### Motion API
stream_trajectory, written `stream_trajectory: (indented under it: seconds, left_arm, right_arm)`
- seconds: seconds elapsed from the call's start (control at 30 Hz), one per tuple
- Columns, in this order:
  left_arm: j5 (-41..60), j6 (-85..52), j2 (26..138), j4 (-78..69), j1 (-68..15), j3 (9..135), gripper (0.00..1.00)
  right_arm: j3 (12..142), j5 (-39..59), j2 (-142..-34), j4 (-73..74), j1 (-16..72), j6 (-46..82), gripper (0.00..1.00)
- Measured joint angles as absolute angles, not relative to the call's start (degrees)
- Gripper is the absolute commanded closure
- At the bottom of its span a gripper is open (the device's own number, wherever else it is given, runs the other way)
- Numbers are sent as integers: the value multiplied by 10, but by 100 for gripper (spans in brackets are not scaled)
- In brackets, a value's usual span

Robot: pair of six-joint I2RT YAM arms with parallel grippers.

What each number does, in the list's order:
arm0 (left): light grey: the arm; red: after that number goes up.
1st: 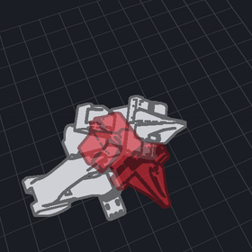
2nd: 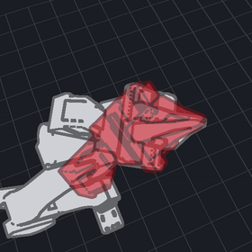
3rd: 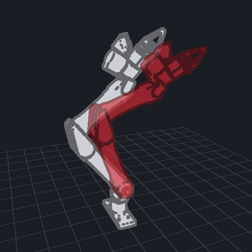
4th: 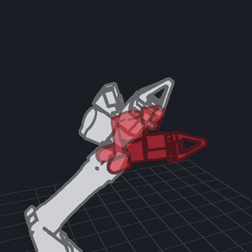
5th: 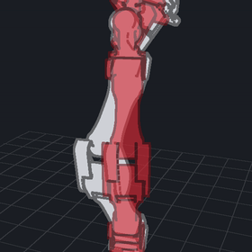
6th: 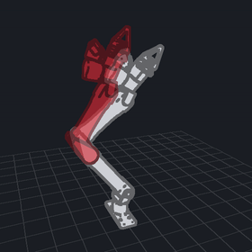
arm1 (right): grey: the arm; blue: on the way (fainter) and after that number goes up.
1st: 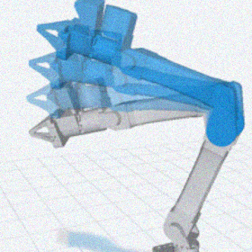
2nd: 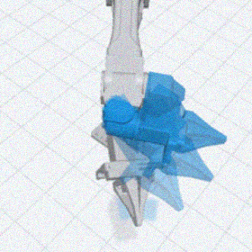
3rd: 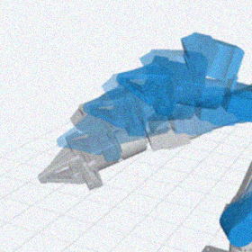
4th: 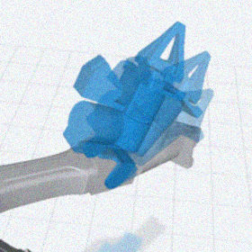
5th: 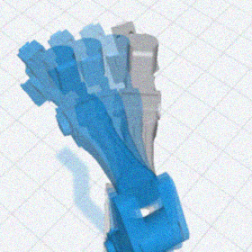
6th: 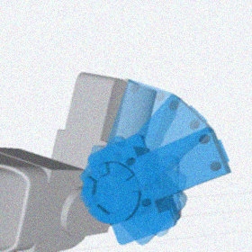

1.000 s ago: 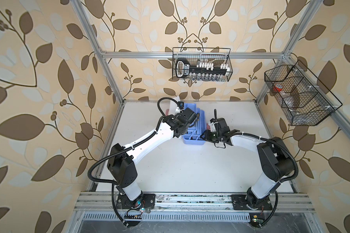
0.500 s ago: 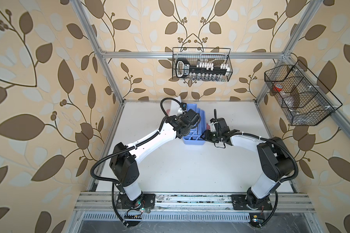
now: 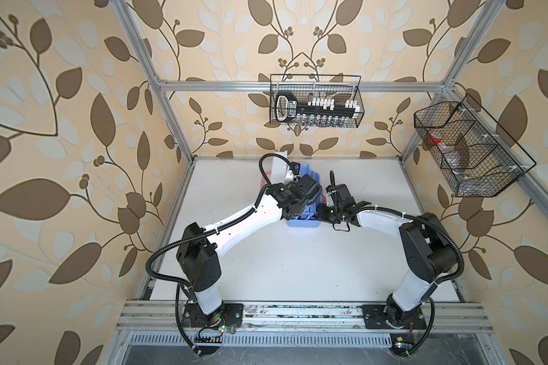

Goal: Pack the tool kit
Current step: 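Swing the white lid over the trays with the left gripper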

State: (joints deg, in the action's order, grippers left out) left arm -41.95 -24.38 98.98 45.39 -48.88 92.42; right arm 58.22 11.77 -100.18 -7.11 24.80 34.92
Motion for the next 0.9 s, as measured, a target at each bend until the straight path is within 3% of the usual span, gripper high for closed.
stream_trajectory:
  seconds: [0.43, 0.67, 0.9]
  left_arm:
    - [-303, -274, 1019, 419, -536, 938, 76]
    - [-289, -276, 1018, 418, -536, 958, 74]
    - [-312, -271, 1006, 414, -535, 960, 71]
  right_arm:
    - [582, 143, -1002, -63, 257, 351, 57]
    - [582, 148, -995, -68, 250, 351, 57]
    - [568, 151, -917, -79, 222, 344, 56]
